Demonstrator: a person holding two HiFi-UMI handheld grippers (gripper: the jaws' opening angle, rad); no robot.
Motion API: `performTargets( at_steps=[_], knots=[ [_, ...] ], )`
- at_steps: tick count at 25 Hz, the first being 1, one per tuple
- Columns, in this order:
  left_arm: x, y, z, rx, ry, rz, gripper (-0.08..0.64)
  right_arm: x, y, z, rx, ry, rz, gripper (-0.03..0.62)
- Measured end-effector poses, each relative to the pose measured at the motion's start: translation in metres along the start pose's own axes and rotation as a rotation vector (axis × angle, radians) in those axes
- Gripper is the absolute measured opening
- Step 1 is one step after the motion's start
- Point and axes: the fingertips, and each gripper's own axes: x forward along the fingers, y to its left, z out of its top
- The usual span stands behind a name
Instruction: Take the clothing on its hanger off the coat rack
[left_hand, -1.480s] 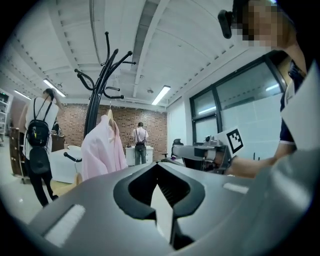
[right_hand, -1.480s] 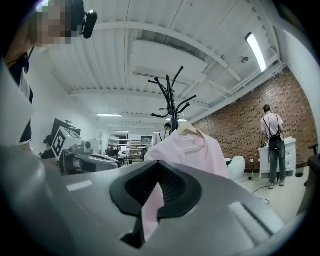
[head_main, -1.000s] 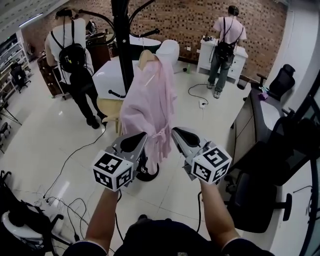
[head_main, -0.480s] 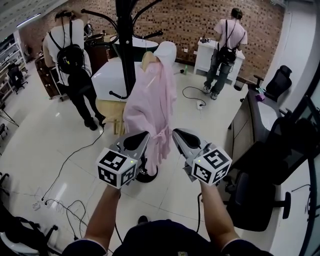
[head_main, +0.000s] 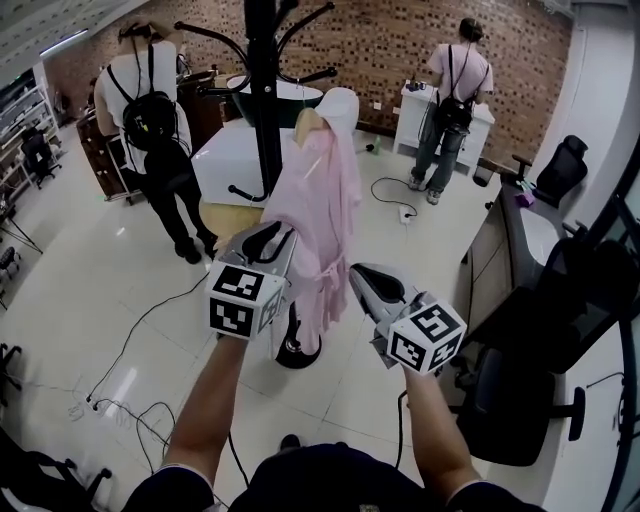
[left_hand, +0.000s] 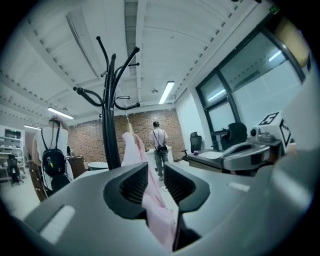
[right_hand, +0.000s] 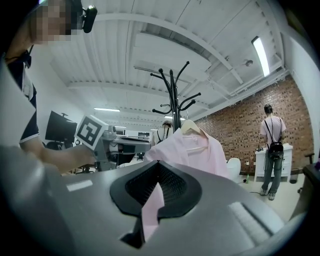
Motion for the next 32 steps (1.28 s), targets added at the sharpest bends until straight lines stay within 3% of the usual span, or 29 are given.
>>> performTargets(
  at_steps=[4, 8, 16, 23, 26, 28, 30, 32],
  knots=[
    [0.015, 0.035, 0.016, 0.044, 0.01, 0.09, 0.201, -0.001, 0.004, -0.002, -0.002, 0.007, -0.009, 0.002],
    [0.039, 0.059, 0.021, 0.053, 0.061, 0.108, 0.261, -0.003, 0.001, -0.003, 0.0, 0.01, -0.023, 0.002],
    [0.092, 0.075, 0.02, 0.072, 0.197, 0.05, 0.284, -0.009, -0.009, -0.007, 0.005, 0.007, -0.064, 0.002],
    [0.132, 0.078, -0.001, 0.131, 0.378, -0.011, 0.282, -0.011, -0.023, -0.01, 0.017, 0.004, -0.1, 0.002],
    [0.14, 0.087, -0.011, 0.139, 0.396, 0.009, 0.26, -0.015, -0.03, -0.012, 0.023, 0.002, -0.12, 0.002],
    [0.141, 0.094, -0.014, 0.134, 0.381, 0.034, 0.103, -0.017, -0.033, -0.014, 0.027, 0.004, -0.135, 0.002],
    [0.141, 0.099, -0.014, 0.121, 0.366, 0.048, 0.037, -0.018, -0.036, -0.016, 0.031, 0.006, -0.146, 0.002],
    [0.142, 0.101, -0.013, 0.118, 0.36, 0.049, 0.034, -0.018, -0.038, -0.017, 0.032, 0.008, -0.152, 0.002]
  ],
)
